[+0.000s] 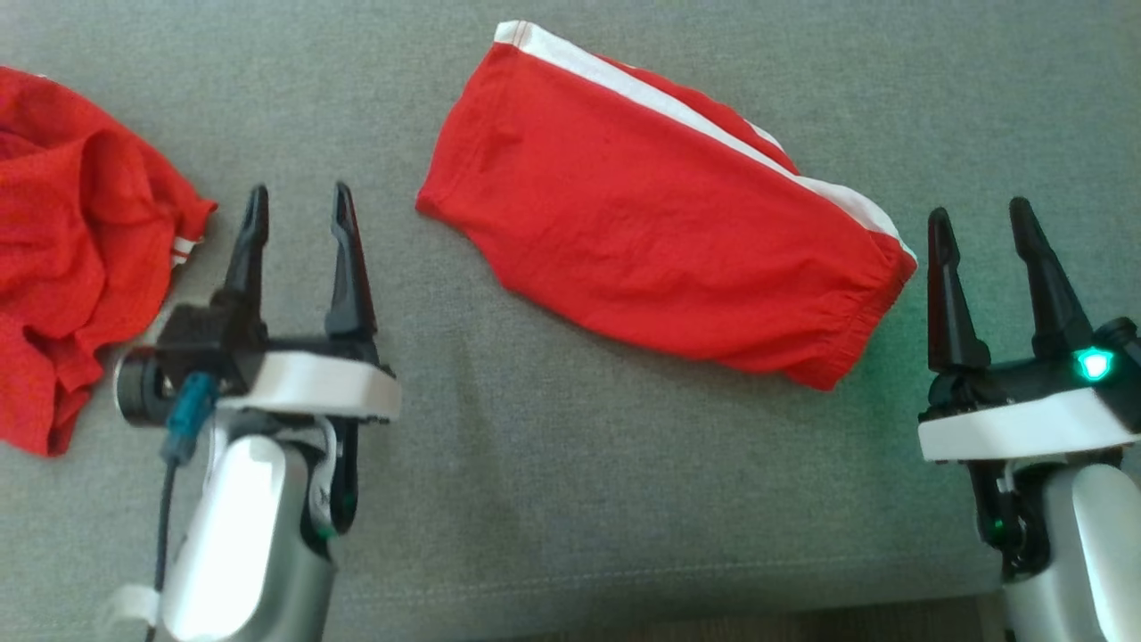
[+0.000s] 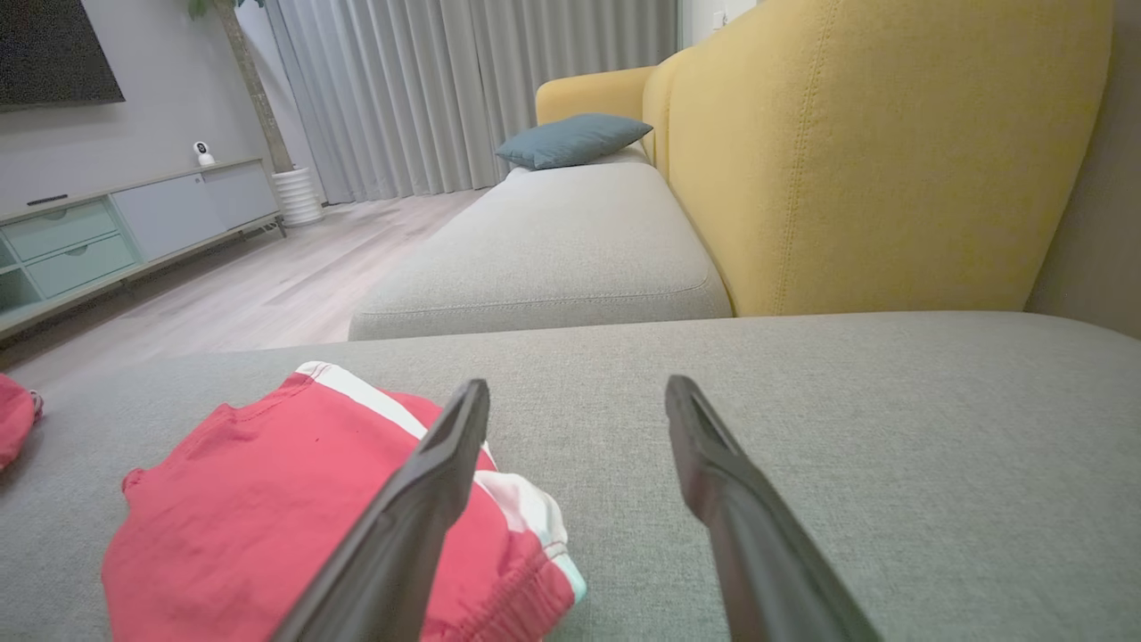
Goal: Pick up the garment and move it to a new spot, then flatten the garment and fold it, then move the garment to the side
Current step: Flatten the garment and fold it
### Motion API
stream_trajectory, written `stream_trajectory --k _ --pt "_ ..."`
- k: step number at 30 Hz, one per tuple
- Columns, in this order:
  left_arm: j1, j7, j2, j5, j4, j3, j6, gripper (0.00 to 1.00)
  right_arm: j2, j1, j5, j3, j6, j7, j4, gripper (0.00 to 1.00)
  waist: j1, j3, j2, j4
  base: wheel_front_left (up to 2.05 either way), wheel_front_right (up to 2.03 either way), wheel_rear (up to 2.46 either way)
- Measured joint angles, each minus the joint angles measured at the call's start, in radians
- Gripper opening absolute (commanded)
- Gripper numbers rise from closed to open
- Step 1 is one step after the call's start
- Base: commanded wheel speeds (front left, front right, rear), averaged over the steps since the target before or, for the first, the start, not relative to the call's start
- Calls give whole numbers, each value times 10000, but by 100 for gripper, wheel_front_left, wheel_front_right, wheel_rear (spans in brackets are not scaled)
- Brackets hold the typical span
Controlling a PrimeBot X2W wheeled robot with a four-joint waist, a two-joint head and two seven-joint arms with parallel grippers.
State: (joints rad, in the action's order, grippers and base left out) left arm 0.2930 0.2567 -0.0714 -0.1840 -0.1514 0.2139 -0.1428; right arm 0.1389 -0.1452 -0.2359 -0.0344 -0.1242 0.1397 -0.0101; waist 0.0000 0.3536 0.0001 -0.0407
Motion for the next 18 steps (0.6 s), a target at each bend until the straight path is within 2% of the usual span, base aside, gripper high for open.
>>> stream_trajectory --k 12,18 --pt "-406 0 113 282 155 -29 -27 100 -54 144 88 71 0 -184 -211 100 0 -181 0 60 0 0 0" --pt "-127 -2 102 418 -523 230 614 100 -54 144 88 73 0 -270 -318 100 0 -79 0 44 0 0 0"
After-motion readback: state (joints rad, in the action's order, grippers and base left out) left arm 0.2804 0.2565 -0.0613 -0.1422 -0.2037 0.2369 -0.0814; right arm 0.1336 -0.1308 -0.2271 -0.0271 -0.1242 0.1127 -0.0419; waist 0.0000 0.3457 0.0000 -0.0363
